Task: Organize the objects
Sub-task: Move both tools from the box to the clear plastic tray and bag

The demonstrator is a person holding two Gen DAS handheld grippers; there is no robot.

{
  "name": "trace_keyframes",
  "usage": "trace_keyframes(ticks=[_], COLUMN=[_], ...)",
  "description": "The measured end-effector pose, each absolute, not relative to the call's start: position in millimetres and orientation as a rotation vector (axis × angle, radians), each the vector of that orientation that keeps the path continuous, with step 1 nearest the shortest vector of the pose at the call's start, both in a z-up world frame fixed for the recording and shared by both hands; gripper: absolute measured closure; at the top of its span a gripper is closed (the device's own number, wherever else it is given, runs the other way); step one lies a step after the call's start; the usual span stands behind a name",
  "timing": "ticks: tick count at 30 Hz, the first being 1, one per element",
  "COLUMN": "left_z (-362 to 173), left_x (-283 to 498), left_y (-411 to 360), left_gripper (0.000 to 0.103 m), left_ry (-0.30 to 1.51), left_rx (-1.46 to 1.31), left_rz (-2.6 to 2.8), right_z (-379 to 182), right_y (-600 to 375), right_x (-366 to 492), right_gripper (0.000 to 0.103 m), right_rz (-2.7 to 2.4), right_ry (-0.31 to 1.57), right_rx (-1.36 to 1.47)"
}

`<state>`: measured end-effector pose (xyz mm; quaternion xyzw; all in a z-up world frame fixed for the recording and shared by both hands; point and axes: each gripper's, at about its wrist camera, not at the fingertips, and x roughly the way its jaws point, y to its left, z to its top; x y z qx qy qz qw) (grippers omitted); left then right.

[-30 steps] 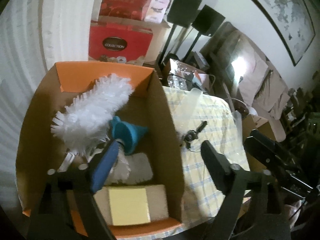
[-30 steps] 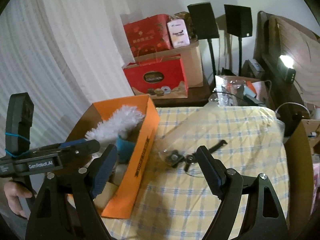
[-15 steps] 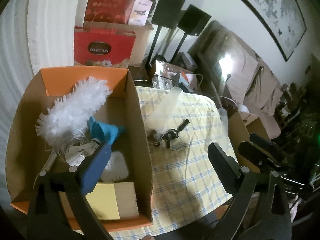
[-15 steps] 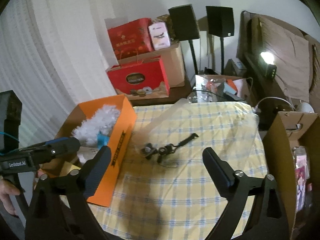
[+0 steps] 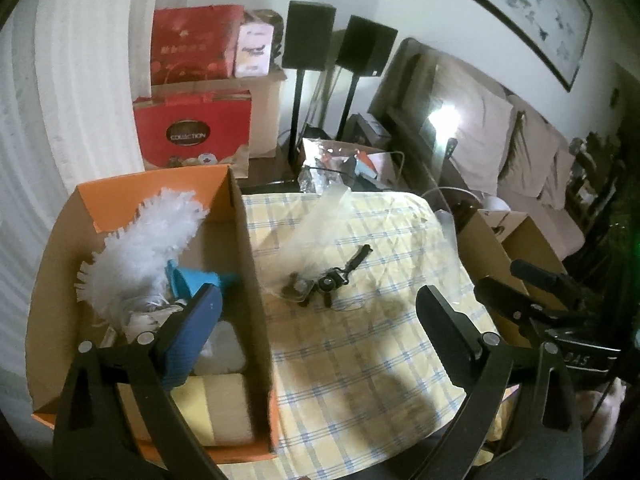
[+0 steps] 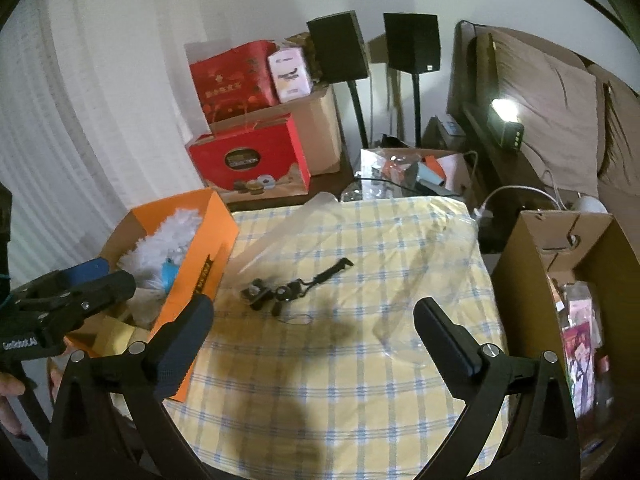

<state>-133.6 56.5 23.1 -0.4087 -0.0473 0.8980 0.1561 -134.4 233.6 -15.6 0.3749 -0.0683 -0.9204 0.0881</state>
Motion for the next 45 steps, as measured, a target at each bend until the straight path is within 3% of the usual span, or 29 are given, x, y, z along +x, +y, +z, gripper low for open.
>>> trace_keyframes(ticks=[20, 28, 45], left_z=[-5, -20, -60], left_x=[-182, -224, -287], left_y=[103, 121, 149], left_gripper=[0.006, 0.006, 0.009], left_ry=[-0.06, 0.014, 0.24], left_rx=[-1.29, -1.39, -1.517], left_rz=[2.519, 2.486, 2.45], right_z=[-56, -77, -114], right_y=[301, 317, 317], right_x=[-154, -175, -221], right_gripper=[0.001, 0.001, 0.003], right_rz=[-2.827, -2.804, -2.811], right_ry=[-0.316, -0.405, -0.407], right_rx=[1.25, 1.322, 1.446])
